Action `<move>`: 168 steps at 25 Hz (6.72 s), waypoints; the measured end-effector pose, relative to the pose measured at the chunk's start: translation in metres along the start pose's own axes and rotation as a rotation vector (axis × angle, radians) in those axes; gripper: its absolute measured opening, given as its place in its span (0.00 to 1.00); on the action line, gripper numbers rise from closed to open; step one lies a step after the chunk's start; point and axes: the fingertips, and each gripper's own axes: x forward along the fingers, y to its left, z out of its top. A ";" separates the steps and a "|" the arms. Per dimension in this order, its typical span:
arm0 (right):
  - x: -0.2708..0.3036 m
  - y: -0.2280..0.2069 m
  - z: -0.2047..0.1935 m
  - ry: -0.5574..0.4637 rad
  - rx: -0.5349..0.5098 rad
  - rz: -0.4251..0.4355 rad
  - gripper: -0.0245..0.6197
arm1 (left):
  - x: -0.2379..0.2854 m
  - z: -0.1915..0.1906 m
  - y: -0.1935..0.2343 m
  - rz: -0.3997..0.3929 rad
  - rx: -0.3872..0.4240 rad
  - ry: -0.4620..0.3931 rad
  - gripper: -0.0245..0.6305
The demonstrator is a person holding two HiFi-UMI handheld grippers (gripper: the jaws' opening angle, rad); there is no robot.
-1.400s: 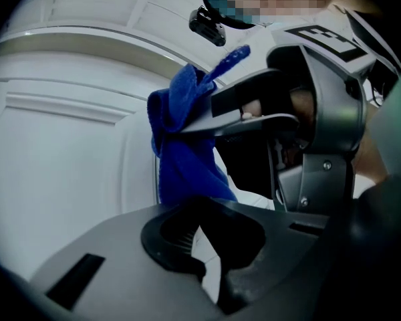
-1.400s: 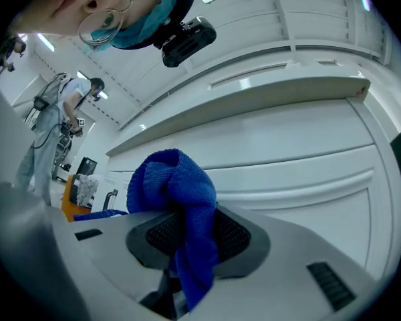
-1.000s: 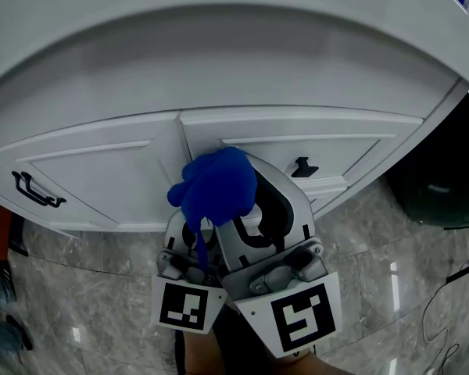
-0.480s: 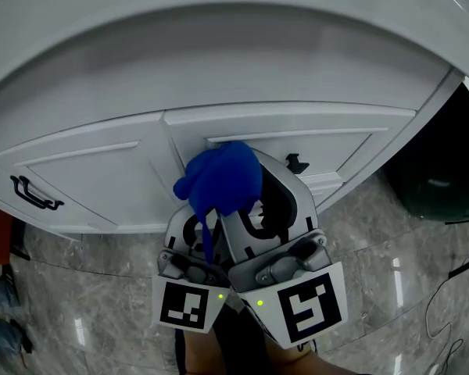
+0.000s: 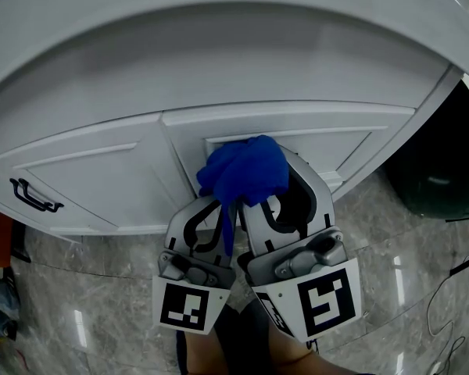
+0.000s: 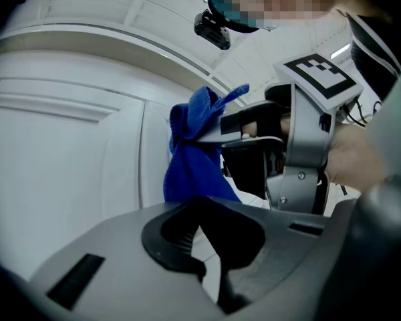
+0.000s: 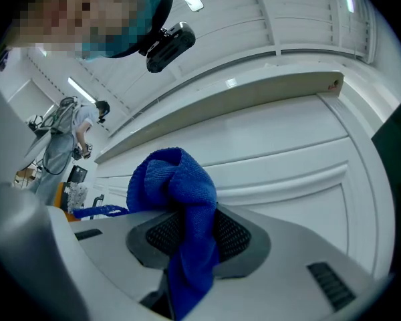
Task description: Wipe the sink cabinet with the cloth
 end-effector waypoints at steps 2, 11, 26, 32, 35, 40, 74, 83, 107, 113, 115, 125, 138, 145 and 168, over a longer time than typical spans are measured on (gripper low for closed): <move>-0.001 -0.002 0.000 -0.001 -0.001 -0.006 0.22 | 0.000 0.000 0.000 -0.002 0.003 0.001 0.04; -0.003 -0.007 0.001 -0.010 -0.024 -0.016 0.22 | 0.000 0.000 0.000 -0.001 -0.015 -0.006 0.04; -0.009 -0.024 0.004 -0.009 -0.028 -0.059 0.22 | -0.001 0.001 0.000 -0.004 -0.025 -0.009 0.04; -0.013 -0.033 0.004 0.001 -0.035 -0.082 0.22 | -0.001 0.002 0.003 0.008 -0.046 -0.018 0.04; -0.015 -0.038 0.004 0.001 -0.029 -0.097 0.22 | -0.001 0.003 0.003 0.007 -0.049 -0.027 0.04; -0.018 -0.043 0.006 0.006 -0.025 -0.123 0.22 | -0.001 0.002 0.003 0.000 -0.048 -0.024 0.04; -0.071 -0.142 -0.001 0.036 -0.113 -0.474 0.22 | 0.004 -0.003 0.004 0.001 -0.042 -0.009 0.04; -0.085 -0.156 0.010 -0.009 -0.204 -0.582 0.22 | 0.007 -0.003 -0.001 -0.009 -0.031 -0.003 0.04; -0.088 -0.158 0.007 -0.032 -0.195 -0.600 0.22 | 0.007 -0.001 -0.011 -0.029 -0.020 0.017 0.04; -0.087 -0.159 0.006 -0.038 -0.196 -0.599 0.22 | 0.011 -0.004 -0.020 -0.069 0.026 0.033 0.04; -0.087 -0.159 0.006 -0.035 -0.191 -0.599 0.22 | 0.010 -0.004 -0.019 -0.065 0.027 0.035 0.04; -0.055 -0.065 0.043 -0.009 0.069 -0.105 0.22 | -0.014 0.004 0.019 0.073 -0.015 0.040 0.04; -0.009 0.037 -0.077 0.291 0.025 0.039 0.22 | -0.057 0.006 0.070 0.293 0.026 0.091 0.04; -0.005 0.048 -0.083 0.276 0.026 0.037 0.22 | -0.046 0.004 0.058 0.227 0.005 0.087 0.04; -0.016 0.009 -0.092 0.271 0.074 0.025 0.22 | -0.014 0.000 0.015 0.127 0.035 0.118 0.04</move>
